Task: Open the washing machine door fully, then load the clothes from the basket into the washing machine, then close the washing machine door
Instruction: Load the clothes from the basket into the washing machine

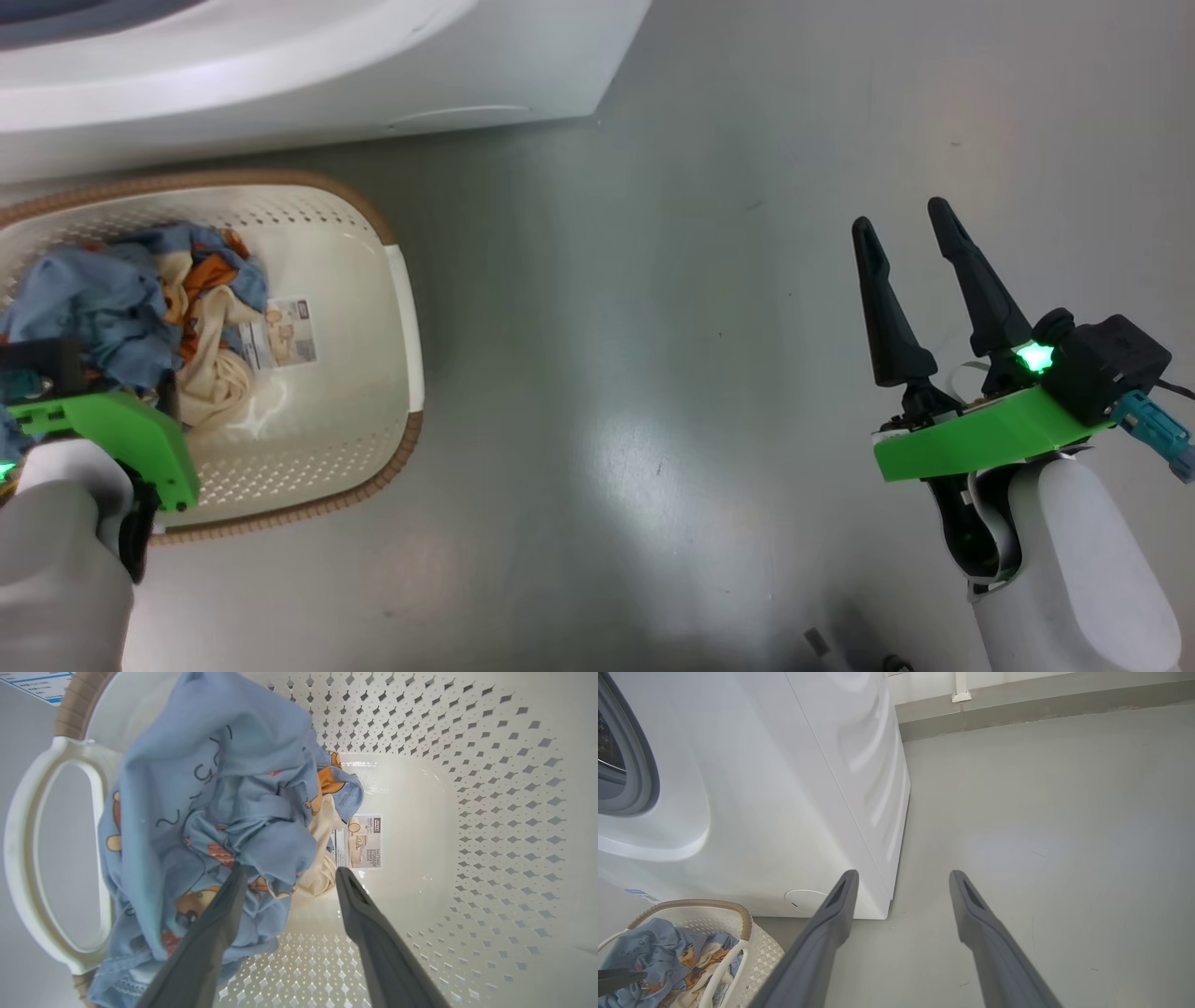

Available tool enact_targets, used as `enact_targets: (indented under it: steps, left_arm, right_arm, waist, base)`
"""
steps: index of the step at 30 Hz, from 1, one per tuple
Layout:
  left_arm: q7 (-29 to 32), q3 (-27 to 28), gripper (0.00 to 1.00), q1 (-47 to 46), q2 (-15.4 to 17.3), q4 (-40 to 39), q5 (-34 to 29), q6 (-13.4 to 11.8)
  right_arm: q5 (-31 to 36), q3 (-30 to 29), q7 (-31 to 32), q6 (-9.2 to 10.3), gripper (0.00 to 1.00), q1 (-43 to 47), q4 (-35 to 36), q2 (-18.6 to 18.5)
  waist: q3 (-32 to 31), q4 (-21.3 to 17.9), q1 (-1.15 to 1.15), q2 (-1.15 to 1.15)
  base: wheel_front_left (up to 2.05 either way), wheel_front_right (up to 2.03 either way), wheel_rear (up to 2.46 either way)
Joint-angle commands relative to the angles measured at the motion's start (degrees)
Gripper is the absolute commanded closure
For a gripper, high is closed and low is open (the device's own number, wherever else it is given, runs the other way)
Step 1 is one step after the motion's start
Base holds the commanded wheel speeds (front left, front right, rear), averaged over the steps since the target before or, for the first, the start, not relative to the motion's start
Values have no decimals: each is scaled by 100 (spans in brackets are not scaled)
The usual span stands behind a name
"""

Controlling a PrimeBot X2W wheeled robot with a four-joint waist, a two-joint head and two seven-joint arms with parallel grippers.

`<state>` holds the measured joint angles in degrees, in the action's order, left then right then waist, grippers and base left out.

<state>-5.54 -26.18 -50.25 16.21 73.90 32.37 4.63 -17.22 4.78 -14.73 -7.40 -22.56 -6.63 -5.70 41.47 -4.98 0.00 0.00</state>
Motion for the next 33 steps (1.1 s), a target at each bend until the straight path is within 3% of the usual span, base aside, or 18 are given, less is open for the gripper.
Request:
enact_targets:
  steps: [1, 33]
  left_arm:
    - [23, 71, 0, -56, 316, 1, 11, -112]
    - [441, 24, 0, -557, 780, 5, 181, -205]
  right_arm:
    - [49, 147, -27, -9, 0, -1, 151, 47]
    - [52, 408, -27, -9, 0, -350, 316, 136]
  waist:
    - [142, -71, 0, 0]
    - [851, -405, 0, 0]
  base:
    - [0, 0, 0]
    - [0, 0, 0]
